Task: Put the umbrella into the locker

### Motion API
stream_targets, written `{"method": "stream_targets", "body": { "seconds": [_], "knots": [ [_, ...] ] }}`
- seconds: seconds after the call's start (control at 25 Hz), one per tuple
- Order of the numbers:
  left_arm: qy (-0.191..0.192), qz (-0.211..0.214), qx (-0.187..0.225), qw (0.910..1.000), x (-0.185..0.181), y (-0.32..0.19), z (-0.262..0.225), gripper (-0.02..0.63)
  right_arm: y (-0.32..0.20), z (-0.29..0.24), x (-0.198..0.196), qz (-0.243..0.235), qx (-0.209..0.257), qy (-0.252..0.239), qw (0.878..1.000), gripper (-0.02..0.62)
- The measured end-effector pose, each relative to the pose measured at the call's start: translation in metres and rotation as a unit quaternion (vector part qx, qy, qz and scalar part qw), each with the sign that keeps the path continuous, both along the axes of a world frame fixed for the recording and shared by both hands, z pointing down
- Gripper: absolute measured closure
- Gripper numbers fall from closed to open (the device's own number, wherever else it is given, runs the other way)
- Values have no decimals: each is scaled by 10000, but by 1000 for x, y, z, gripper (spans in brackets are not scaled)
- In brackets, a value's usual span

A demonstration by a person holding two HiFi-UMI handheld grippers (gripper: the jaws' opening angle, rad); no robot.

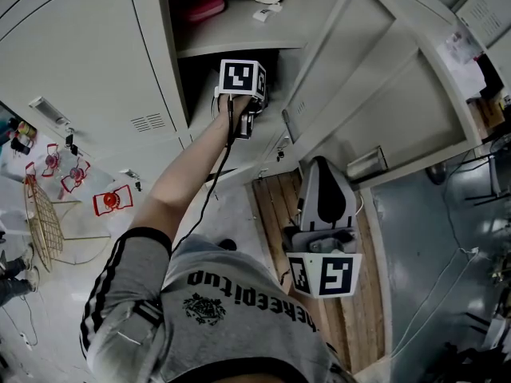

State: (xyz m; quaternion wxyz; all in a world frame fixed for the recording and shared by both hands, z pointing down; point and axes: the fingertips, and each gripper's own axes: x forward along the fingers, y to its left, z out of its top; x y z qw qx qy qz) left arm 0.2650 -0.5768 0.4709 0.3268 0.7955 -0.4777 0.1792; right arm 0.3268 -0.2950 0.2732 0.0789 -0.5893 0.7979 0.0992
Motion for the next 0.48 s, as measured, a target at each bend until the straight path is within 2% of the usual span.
{"method": "stream_targets", "body": {
  "seconds": [0.28, 0.48],
  "knots": [
    [-310, -86, 317, 9990, -2, 8, -9, 298, 2, 0, -1, 7, -4, -24, 10000, 593],
    [-581, -56, 757, 9954, -7, 15, -16, 298, 4, 0, -8, -46, -13, -41, 10000, 593]
  ]
}}
